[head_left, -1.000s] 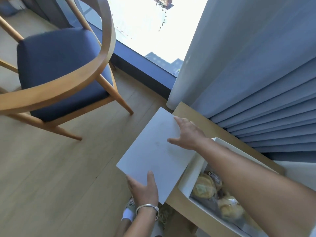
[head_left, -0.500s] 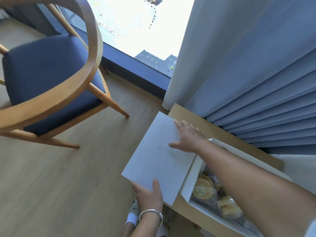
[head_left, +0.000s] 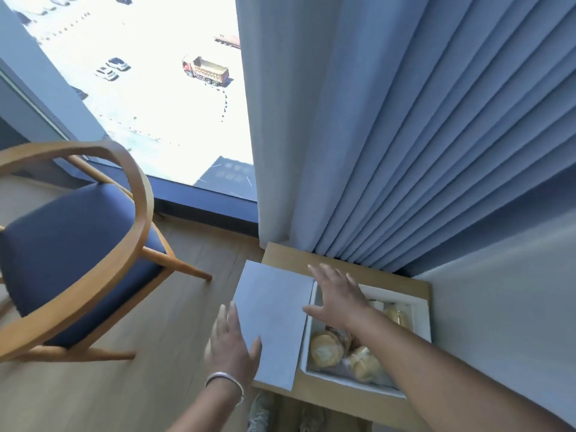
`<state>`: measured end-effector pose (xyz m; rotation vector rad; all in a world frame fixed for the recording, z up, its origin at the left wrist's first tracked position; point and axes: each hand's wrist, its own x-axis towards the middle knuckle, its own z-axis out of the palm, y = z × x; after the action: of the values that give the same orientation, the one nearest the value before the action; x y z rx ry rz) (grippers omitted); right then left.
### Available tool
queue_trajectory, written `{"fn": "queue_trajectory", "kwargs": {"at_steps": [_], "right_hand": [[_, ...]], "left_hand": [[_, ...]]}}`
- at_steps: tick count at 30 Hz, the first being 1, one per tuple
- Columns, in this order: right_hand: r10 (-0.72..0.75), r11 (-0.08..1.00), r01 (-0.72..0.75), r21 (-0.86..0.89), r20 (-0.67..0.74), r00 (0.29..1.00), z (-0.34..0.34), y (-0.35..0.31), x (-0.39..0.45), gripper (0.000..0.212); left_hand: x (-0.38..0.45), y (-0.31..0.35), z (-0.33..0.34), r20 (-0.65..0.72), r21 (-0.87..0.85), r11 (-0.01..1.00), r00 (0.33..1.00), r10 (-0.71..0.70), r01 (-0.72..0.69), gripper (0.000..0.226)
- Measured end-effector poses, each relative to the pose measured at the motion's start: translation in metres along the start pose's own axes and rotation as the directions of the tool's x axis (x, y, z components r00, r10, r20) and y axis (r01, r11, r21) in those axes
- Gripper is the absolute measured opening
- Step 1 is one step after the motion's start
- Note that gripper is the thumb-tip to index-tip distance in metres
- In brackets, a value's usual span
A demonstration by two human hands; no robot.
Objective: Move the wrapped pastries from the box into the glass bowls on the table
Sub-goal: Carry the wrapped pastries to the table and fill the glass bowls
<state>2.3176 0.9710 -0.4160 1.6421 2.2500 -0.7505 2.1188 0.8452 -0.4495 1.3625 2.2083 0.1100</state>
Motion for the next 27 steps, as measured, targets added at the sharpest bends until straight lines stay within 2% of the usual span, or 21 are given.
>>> {"fn": "queue_trajectory", "kwargs": {"at_steps": [2,5,12,15,20,27], "right_hand": [[0.03,0.999,-0.029,0.023,-0.041,0.999,-0.013,0.009,-0.024,0.09],[0.082,0.996,-0.077,0.05,-0.109,0.991,-0.028,0.025,-0.058,0.089],[0.227,0.974,-0.206,0.1,-0.311,0.923,-0.026,0.055,-0.12,0.086],[0.275,0.961,-0.244,0.131,-0.358,0.892,-0.018,0.069,-0.137,0.084],[0.325,0.946,-0.303,0.118,-0.398,0.858,0.001,0.089,-0.156,0.085],[0.315,0.949,-0.287,0.129,-0.347,0.884,0.036,0.102,-0.162,0.084]], "left_hand": [[0.002,0.019,-0.018,-0.018,0.089,0.984,0.988,0.156,-0.154,0.086],[0.003,0.05,-0.036,-0.033,0.204,0.916,0.932,0.36,-0.346,0.084],[-0.004,0.12,-0.056,-0.004,0.392,0.673,0.731,0.683,-0.627,0.082],[-0.009,0.143,-0.056,0.029,0.426,0.604,0.677,0.735,-0.674,0.082],[-0.018,0.16,-0.036,0.076,0.434,0.545,0.632,0.771,-0.717,0.08],[-0.023,0.154,0.009,0.164,0.425,0.542,0.651,0.741,-0.725,0.082]]}}
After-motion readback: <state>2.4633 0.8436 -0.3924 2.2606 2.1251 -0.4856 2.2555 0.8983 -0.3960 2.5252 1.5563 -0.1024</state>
